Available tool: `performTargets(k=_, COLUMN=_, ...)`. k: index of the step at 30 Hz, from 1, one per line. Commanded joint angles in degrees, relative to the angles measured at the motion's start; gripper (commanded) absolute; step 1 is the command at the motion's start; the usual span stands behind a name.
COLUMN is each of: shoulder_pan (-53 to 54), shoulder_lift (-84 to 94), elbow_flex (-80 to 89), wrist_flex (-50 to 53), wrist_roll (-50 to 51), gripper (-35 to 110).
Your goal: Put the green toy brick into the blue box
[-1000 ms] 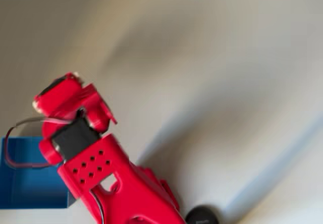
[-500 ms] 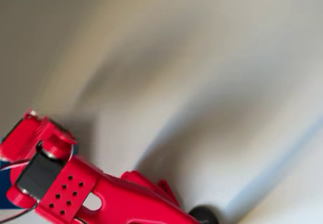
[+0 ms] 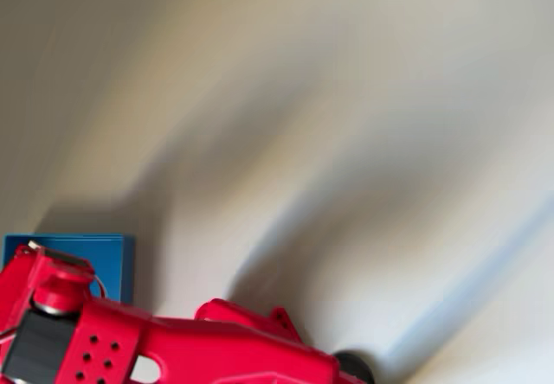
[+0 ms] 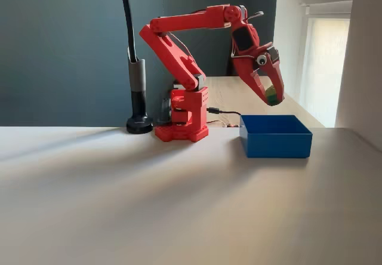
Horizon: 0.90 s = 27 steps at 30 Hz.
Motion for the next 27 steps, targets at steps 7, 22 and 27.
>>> performTargets(k=7, shoulder_pan=-0.3, shoulder_lift=-4.4, elbow_flex=-0.8, wrist_flex=-1.2, wrist_roll=1.8, gripper=0)
performTargets(k=22, shoulder_pan=0.5, shoulder_lift=-19.8, elbow_flex=-7.2, wrist_flex=-1.2, wrist_roll=-2.9, gripper=7)
performTargets(k=27, shoulder_pan=0.4, shoulder_lift=-19.9, elbow_flex=-6.2, wrist_flex=-1.2, wrist_roll=-4.6, gripper=20)
